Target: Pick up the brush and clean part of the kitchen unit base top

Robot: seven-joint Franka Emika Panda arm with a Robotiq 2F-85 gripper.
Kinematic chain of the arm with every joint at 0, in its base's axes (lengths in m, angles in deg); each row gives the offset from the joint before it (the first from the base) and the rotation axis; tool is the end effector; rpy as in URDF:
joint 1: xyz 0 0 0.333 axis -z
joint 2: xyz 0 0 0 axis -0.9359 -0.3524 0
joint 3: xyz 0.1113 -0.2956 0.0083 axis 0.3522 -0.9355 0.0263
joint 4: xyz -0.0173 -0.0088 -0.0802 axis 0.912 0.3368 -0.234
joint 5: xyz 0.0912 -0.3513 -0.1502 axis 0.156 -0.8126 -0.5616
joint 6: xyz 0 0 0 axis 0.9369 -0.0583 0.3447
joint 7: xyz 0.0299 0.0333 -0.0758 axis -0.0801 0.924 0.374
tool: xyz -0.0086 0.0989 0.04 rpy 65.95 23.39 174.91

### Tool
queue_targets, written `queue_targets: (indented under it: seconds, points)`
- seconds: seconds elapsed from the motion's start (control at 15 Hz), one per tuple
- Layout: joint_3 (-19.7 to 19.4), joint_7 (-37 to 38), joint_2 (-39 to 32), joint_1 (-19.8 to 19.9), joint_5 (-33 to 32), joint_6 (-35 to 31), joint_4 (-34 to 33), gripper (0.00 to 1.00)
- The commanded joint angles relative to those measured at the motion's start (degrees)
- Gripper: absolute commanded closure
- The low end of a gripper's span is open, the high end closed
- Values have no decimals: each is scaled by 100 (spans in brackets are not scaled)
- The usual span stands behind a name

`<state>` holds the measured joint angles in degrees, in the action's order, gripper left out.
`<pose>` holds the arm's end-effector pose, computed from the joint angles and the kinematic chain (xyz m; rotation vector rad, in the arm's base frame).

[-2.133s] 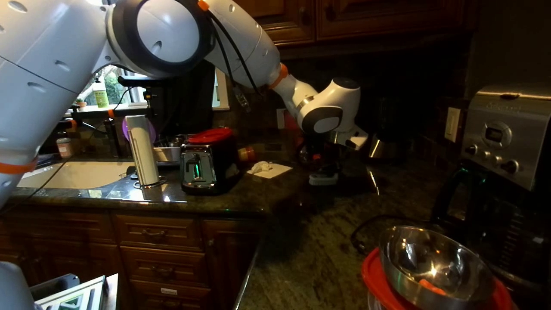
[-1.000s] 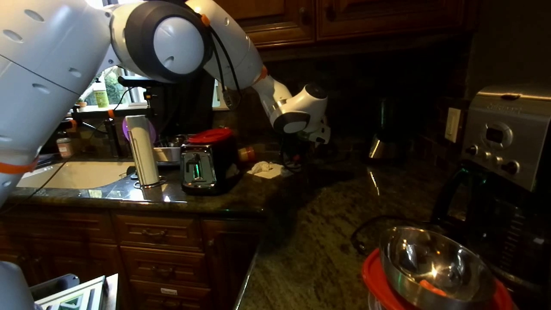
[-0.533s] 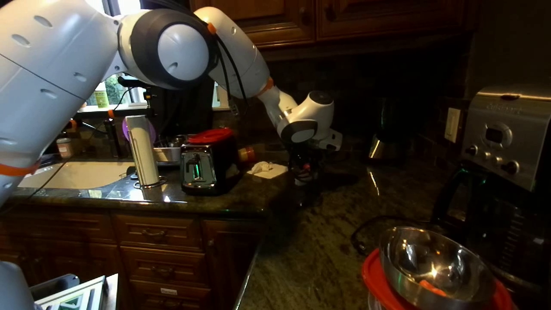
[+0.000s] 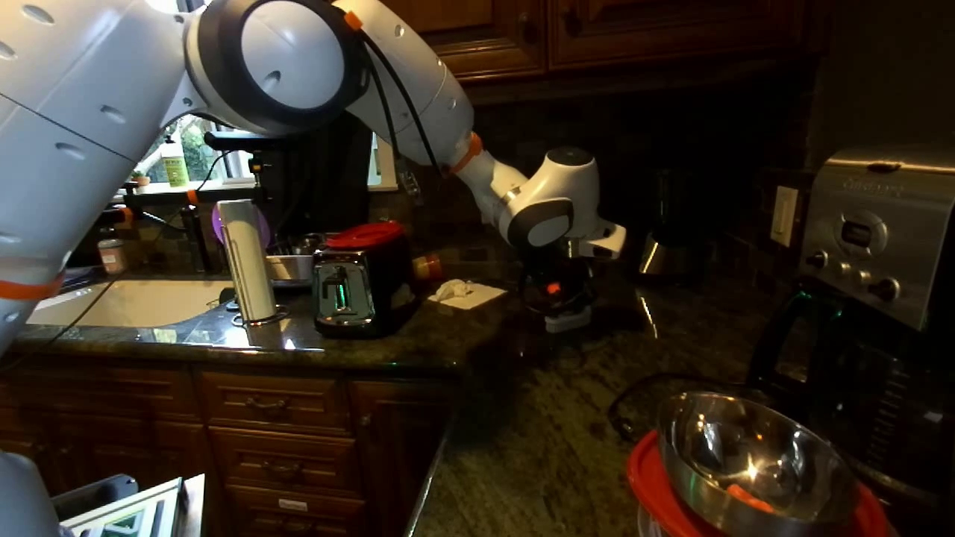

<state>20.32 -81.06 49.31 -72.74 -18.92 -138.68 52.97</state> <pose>0.7284 0.1039 0.2844 -2.7127 0.3618 -0.4817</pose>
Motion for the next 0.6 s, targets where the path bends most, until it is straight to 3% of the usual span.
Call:
queue_targets:
  seconds: [0.0,0.2,0.53]
  points:
    - [-116,308,320,37,-131,-265,526,94]
    - [520,-201,364,319,315,-506,517,94]
    - [2041,-1328,323,808,1277,-899,335,94]
